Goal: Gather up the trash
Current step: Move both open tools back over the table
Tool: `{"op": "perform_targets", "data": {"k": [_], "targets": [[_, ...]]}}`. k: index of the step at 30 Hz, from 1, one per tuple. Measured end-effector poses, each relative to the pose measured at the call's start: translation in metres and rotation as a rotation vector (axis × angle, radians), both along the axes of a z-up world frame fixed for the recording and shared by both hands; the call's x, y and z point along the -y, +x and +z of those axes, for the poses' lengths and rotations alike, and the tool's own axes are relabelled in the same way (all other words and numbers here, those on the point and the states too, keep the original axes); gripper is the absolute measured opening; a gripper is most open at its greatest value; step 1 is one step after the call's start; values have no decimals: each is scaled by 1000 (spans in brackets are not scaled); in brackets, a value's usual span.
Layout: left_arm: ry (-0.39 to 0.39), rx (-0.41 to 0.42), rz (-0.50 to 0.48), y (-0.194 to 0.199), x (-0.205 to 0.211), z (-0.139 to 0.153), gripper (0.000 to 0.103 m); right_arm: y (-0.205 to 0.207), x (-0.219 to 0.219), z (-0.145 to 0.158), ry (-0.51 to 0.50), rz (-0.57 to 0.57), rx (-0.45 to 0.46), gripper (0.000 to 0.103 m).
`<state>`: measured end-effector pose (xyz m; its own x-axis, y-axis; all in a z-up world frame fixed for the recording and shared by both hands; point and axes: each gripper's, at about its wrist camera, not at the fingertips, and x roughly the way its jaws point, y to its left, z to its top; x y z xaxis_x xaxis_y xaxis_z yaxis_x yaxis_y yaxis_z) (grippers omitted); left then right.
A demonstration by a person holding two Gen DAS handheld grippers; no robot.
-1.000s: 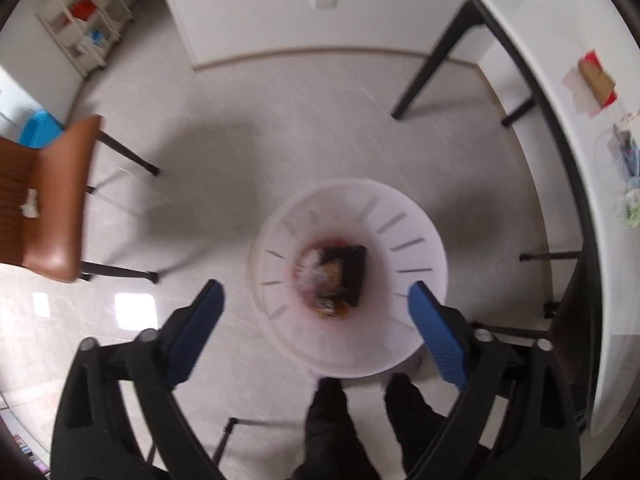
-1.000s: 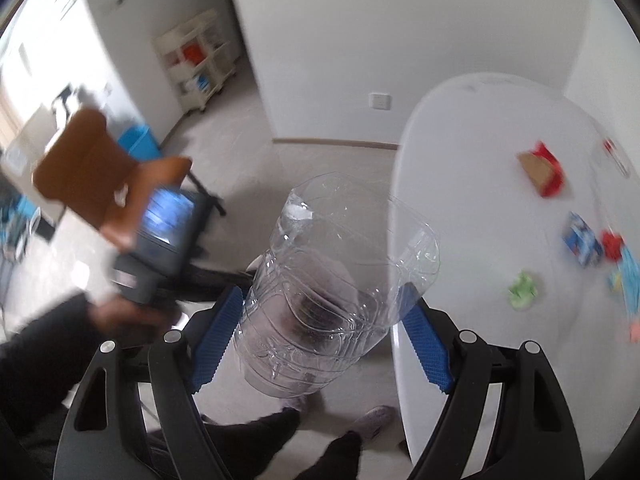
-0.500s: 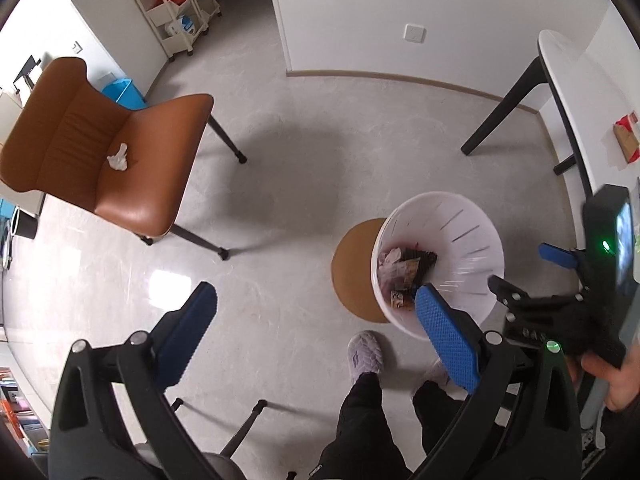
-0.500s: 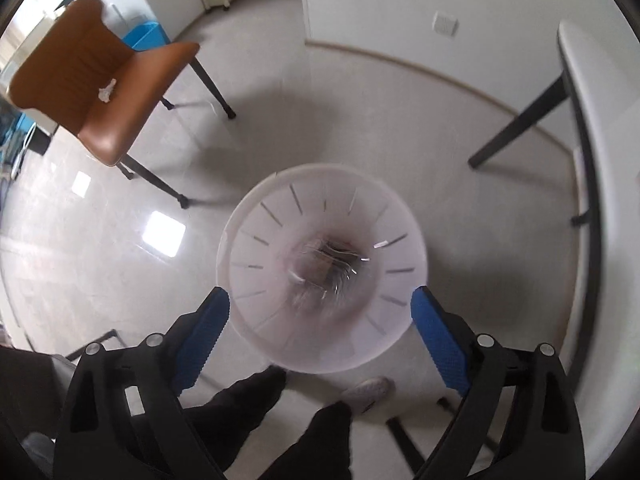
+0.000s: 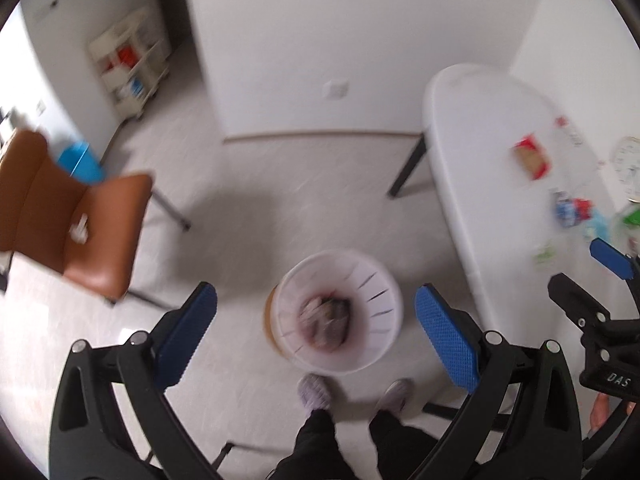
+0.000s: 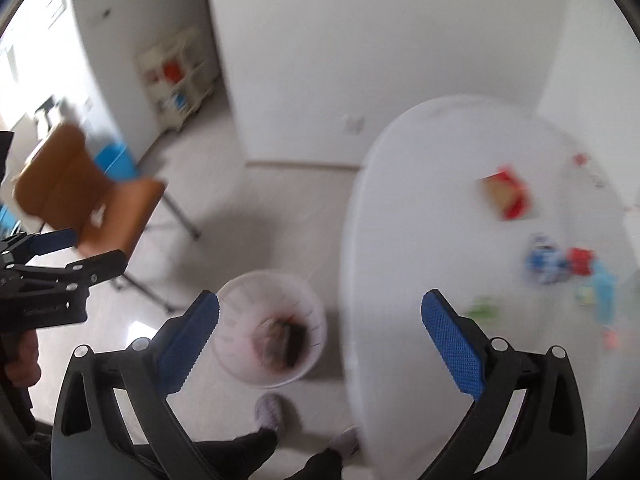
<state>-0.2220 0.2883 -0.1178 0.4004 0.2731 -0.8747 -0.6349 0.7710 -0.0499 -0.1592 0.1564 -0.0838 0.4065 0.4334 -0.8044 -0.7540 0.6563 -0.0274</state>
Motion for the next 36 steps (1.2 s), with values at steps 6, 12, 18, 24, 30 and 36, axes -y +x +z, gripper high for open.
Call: {"op": "perform_targets", "data": {"k": [6,12,18,24,30,36], "targets": [[44,73,-106,47,50,40,95,21,75,38,49,-127,71,101],[63,80,-165,74,85,48,95,35,119,35,79,-212,73,101],[75,74,-198,89,106,50,95,40,144,33,99,-242,62,101],[69,46,-237,97,122,43,95,47,163,33,92,-268,67,100],[66,-19,-342,126,150,14,95,61,193,23,89,-331,36,100],[-4,-26,-434,181,184,-29,95,79,227,9,74,-393,2,101]]}}
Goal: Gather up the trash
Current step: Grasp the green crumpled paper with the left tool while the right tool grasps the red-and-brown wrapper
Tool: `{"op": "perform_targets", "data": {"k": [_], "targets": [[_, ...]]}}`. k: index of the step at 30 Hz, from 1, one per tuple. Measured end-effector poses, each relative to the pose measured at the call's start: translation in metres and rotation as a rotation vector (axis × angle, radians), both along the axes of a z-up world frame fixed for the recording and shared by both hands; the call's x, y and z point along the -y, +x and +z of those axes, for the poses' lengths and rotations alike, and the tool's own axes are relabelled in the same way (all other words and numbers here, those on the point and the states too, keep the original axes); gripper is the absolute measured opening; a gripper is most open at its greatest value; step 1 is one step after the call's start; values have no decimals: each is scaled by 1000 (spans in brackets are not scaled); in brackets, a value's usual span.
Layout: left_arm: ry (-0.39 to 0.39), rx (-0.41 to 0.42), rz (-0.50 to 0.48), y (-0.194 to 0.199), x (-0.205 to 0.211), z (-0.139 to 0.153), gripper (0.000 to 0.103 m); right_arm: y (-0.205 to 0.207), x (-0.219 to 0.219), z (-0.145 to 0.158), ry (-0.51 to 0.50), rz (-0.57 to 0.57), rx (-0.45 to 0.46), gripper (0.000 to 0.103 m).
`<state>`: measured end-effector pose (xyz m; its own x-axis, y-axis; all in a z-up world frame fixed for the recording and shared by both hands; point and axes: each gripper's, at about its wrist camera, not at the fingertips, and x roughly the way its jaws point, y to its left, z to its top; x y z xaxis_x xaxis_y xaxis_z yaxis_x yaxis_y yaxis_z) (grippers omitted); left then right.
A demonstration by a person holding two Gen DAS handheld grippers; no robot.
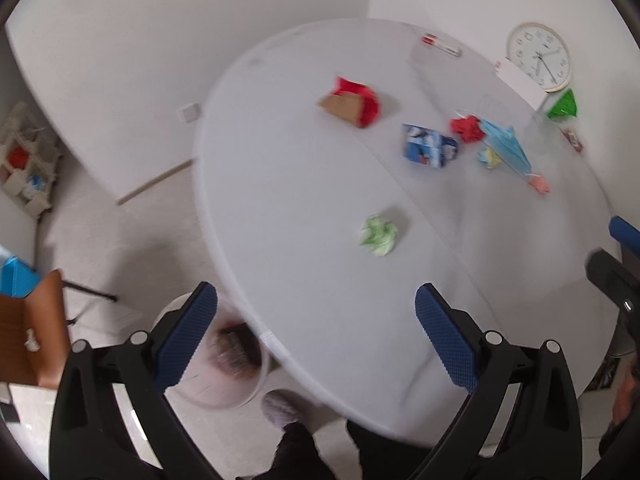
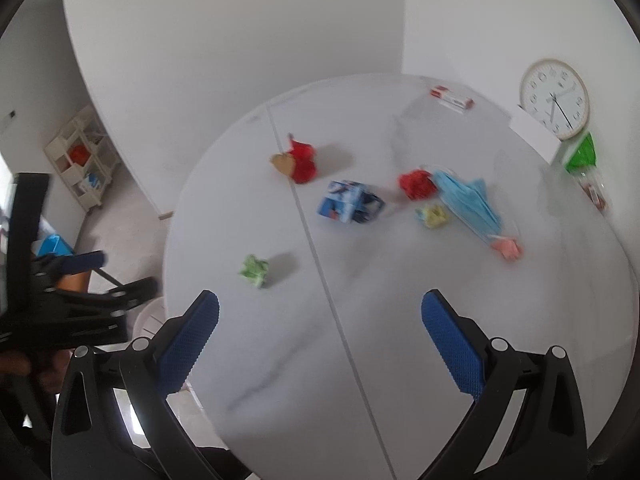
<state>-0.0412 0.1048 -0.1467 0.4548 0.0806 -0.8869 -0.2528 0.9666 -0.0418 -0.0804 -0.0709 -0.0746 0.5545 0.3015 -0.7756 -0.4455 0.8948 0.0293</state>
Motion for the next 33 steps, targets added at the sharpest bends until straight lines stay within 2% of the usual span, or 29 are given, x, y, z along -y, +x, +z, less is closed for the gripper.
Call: {"op": "perform_targets", "data": {"k": [3,7,10,12,15,20,24,29,33], "targets": [[27,-15,-50,35,21,-25,91,11,18,-5,-3,-25,-14,101],[51,-112,-100,75,41,-66,76,26,40,-12,7,-55,-35,101],[36,-169,-80,96,43,-91,66,38,52,-17,18,-73,-52,101],[23,-195,-53,105,41,-102,64,47,59,-22,25,-82,-69,101],[-18,-217,-32,110,37,-111,50,60,66,-29,30,-94,-88,101],[-22,-191,-40,115,39,-112,32,75,66,-41,41,-96,-113,100],[-52,-188,-27,116,33,-109,30,92,52,-55,46,-69,-140,100],[-64,-129,5,103,18,-86,30,121,18,-51,94,-6,-140,101],[-90,-105,47,94,1,-71,30,168,-43,-49,69,140,-115,100]]}}
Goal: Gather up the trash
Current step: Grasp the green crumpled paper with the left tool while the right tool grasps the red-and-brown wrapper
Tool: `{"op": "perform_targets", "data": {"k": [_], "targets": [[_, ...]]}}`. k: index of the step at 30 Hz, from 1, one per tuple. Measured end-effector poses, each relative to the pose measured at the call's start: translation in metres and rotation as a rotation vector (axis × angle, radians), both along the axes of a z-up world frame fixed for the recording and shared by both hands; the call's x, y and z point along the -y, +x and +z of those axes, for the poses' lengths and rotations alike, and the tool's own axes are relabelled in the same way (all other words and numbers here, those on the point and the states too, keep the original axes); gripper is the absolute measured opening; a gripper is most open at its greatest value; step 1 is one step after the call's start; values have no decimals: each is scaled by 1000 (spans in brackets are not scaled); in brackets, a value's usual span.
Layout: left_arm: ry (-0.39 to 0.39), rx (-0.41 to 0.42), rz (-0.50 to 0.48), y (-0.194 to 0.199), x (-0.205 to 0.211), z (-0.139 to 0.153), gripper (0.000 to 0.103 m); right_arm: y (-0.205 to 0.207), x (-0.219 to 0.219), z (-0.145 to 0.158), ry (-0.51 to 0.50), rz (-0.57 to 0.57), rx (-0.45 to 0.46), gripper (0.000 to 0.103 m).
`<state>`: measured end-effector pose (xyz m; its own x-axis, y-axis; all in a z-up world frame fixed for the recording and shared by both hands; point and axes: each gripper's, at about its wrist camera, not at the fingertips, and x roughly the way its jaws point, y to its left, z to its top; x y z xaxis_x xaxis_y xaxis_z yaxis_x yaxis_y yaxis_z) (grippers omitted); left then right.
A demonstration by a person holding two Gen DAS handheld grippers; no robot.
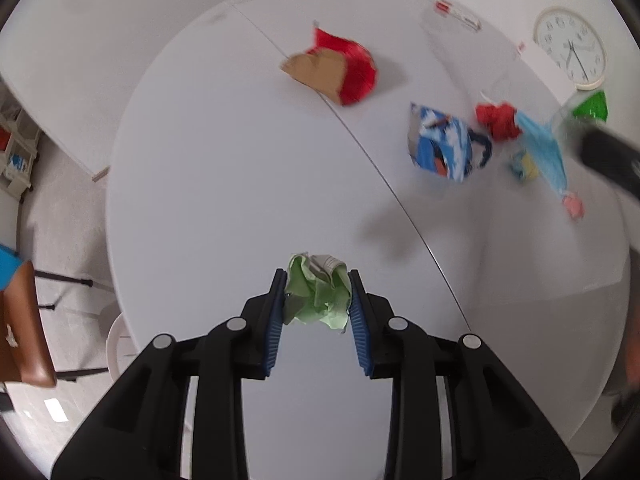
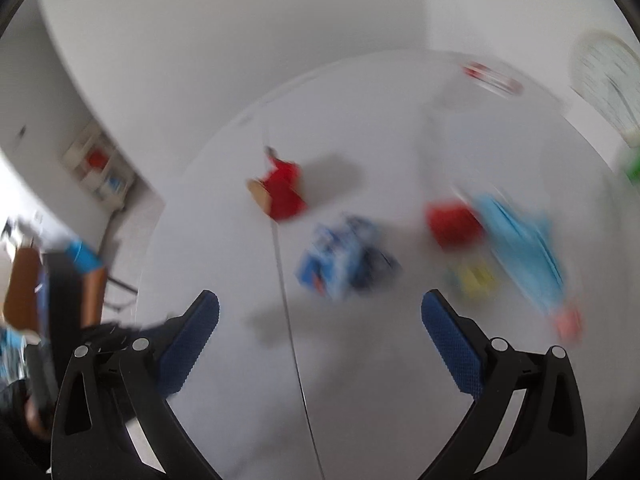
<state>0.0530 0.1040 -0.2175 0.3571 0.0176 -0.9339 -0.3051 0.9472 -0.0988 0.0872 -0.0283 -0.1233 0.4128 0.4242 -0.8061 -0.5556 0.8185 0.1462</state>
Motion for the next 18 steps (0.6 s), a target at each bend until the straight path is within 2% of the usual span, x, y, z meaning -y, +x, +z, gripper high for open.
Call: {"op": "perform_targets", "data": {"k": [5,8,11,15,16,17,18], "targets": [[5,18,78,-6,-24,13,30,55,-89,-26,-164,181,38,100],[-7,22,134,-11,-38,20,30,79,-138,-55,-264,267,59,100],[-8,30,185,-17,-52,27,30,92,-162,-76,-324,295,55,100],[-23,37,244,-27,-64,36,30,102,-174,-96,-343,315,14,100],[-26,41,257,-29,-67,38,30,102,-175,-98,-346,317,16,93],[-28,43,264,-30,-69,38,30,102,-175,-99,-348,324,14,81],[-29,45,276,-32,-72,39,30,103,-175,-101,-351,335,2,75]]}}
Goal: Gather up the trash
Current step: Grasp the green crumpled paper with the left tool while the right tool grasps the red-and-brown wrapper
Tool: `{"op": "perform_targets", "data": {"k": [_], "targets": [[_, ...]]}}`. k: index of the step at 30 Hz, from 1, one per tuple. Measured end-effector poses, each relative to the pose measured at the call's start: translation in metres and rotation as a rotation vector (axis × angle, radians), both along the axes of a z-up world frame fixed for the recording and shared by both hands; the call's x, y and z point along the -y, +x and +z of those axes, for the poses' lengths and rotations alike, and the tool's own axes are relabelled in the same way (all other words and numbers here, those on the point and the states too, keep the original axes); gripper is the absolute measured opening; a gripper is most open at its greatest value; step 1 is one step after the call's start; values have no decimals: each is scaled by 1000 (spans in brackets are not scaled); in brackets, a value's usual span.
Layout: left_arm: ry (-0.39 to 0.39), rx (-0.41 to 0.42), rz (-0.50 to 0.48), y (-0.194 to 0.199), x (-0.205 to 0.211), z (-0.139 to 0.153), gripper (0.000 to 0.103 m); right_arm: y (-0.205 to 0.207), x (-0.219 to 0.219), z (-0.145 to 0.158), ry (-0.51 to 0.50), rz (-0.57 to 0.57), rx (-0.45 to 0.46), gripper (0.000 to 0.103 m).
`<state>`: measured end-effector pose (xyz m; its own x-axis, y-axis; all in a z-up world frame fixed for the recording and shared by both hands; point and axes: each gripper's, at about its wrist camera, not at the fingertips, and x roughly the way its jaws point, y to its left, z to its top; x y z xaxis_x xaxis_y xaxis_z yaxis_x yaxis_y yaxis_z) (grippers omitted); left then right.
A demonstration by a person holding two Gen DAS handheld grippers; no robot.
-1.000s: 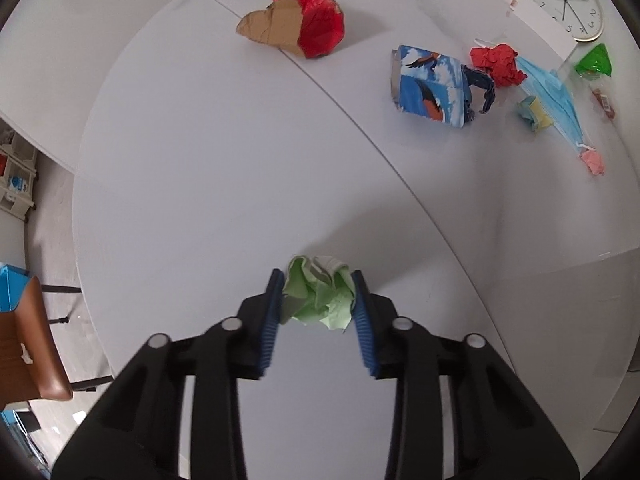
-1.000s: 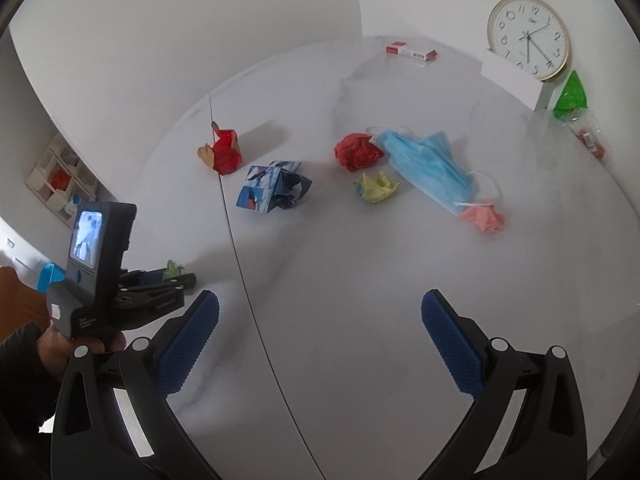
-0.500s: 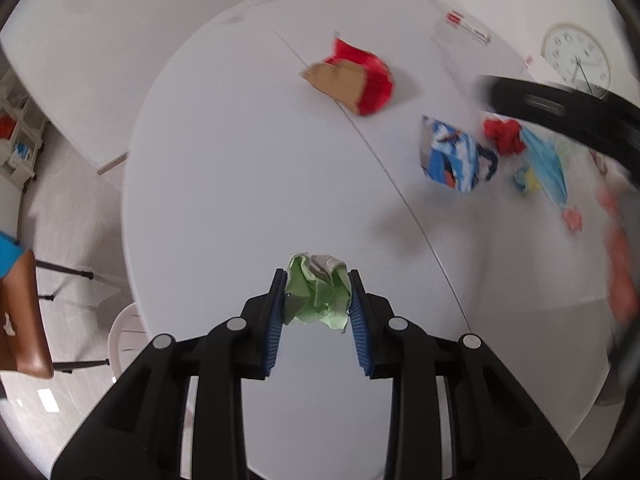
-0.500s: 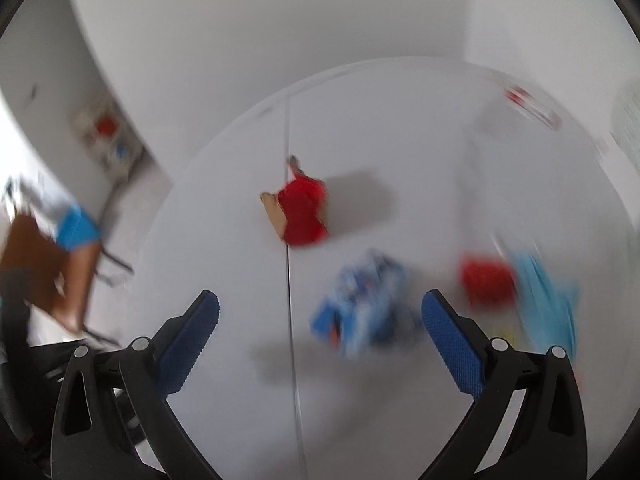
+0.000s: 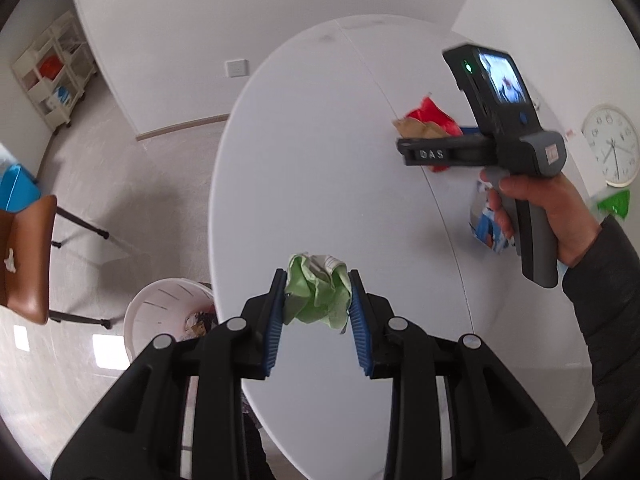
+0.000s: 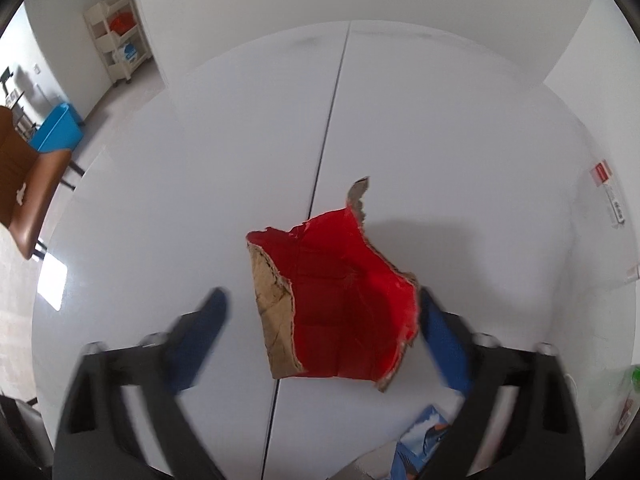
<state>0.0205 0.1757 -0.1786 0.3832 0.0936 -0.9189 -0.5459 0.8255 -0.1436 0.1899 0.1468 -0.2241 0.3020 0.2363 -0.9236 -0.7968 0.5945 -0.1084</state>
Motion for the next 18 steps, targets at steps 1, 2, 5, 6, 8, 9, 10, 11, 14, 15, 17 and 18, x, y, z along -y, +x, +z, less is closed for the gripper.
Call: {"op": "perform_targets", "data": {"k": [1,2,5,6,8,9,10,11,14,15,17,18], "targets": [[-2,2,7,-3,-3,1,30,0,0,-1,-3,5,-11,63],[-3,4,13,-5,-4,2,30,1,0,-2,-5,7,-23,51],[-2,10,36,-17,-7,6,30,-3,5,3,18,6,-34,40],[0,13,41,-17,-6,5,30,-6,5,8,17,5,-21,38],[10,19,49,-23,-8,9,30,-14,12,19,41,-4,-26,37],[16,21,53,-25,-9,10,30,-18,15,25,56,-9,-25,37],[25,25,60,-31,-11,13,30,-25,19,34,70,-13,-20,37],[27,29,65,-35,-13,16,30,-33,24,43,86,-14,-13,37],[33,44,79,-49,-16,23,30,-73,41,76,159,-7,-16,37],[43,47,84,-57,-18,27,30,-92,46,87,186,-2,-20,37],[58,52,88,-67,-22,31,30,-122,53,102,216,7,-28,38],[66,56,91,-74,-24,34,30,-145,58,110,238,12,-44,38]]}}
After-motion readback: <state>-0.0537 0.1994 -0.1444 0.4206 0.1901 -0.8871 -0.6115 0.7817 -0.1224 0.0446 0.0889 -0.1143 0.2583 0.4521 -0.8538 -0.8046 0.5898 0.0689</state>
